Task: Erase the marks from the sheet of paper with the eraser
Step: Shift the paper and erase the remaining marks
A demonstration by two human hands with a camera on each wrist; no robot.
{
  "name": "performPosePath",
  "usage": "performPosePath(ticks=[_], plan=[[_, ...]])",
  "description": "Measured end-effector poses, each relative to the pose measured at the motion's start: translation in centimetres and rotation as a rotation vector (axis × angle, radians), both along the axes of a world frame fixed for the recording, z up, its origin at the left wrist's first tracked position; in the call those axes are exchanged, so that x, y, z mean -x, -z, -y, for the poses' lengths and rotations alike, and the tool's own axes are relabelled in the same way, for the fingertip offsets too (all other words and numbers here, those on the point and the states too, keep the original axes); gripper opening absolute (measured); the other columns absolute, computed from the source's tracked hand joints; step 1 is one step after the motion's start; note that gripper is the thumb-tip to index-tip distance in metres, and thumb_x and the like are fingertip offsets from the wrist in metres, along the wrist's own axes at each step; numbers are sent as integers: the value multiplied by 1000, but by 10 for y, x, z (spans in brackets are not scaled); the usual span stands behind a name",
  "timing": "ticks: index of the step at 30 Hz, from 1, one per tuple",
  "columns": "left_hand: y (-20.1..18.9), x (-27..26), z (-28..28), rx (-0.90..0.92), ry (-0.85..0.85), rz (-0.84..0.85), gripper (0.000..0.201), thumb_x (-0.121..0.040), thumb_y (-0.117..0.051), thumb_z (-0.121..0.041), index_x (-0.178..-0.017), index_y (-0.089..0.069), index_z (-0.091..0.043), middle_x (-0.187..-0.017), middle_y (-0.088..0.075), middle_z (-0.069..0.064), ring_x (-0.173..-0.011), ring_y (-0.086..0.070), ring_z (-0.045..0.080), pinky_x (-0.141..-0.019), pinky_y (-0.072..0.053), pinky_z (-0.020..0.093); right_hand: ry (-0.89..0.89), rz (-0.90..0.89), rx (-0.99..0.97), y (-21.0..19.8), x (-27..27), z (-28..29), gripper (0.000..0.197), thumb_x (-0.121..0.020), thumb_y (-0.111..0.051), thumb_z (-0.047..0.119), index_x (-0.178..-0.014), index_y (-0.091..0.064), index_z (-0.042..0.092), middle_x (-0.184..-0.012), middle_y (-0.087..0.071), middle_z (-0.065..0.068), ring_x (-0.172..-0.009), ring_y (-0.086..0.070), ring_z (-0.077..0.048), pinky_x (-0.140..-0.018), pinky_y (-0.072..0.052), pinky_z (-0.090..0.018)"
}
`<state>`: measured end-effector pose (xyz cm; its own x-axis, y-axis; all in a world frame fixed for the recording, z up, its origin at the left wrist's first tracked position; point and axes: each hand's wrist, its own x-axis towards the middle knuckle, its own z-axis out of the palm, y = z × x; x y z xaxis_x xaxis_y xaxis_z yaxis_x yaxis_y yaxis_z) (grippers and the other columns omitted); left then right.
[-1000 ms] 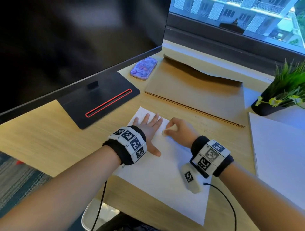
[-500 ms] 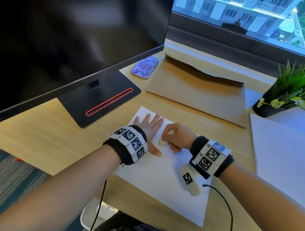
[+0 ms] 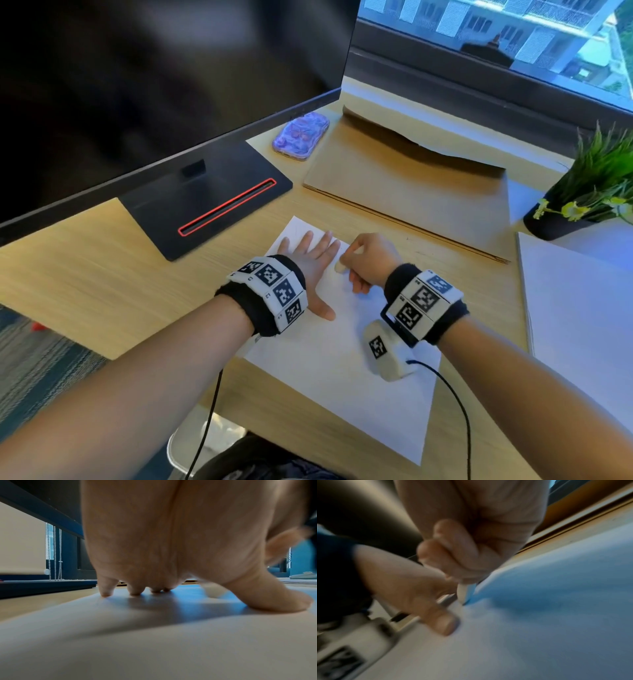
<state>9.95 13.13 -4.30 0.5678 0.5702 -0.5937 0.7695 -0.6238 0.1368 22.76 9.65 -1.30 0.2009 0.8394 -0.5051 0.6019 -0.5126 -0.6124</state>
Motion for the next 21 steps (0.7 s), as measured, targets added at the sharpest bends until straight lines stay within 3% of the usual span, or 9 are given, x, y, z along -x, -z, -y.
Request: performPosePath(ticks=[5, 10, 15, 19, 21], plan=[[2, 1, -1, 3, 8, -7, 125, -72, -63, -66, -145, 26, -18, -153, 31, -1, -142, 23, 27, -115, 4, 55, -208, -25, 152, 0, 10, 19, 6, -86, -61, 11, -86, -58, 6, -54, -60, -5, -37, -50, -13, -41, -43, -20], [3, 1, -1, -3, 9, 8, 125, -72, -63, -67, -145, 26, -19, -153, 31, -2, -142, 23, 27, -114, 5, 55, 20, -20, -42, 5, 3, 4, 8, -92, -54, 14, -89, -56, 7, -55, -59, -6, -34, -49, -11, -39, -43, -20], [5, 1, -2, 9, 12, -6, 126, -71, -64, -67, -144, 27, -18, -152, 32, -1, -142, 24, 28, -115, 5, 56, -157, -68, 146, 2, 11, 22, 8, -86, -62, 11, -80, -58, 6, -53, -57, -6, -37, -47, -15, -39, -40, -21], [3, 1, -2, 2, 11, 3, 126, -72, -64, -67, -145, 27, -19, -152, 32, -2, -142, 23, 27, -114, 5, 55, 11, -25, 20, 5, 2, -1, 17, -93, -54, 15, -77, -56, 7, -55, -59, -8, -42, -51, -16, -44, -44, -22], [2, 1, -1, -1, 10, 7, 126, -71, -64, -67, -145, 26, -19, -152, 32, -2, -142, 23, 27, -114, 5, 55, 48, -30, -11, 6, 3, 0, 17, -92, -54, 14, -77, -55, 7, -54, -59, -8, -40, -49, -16, -41, -41, -22]])
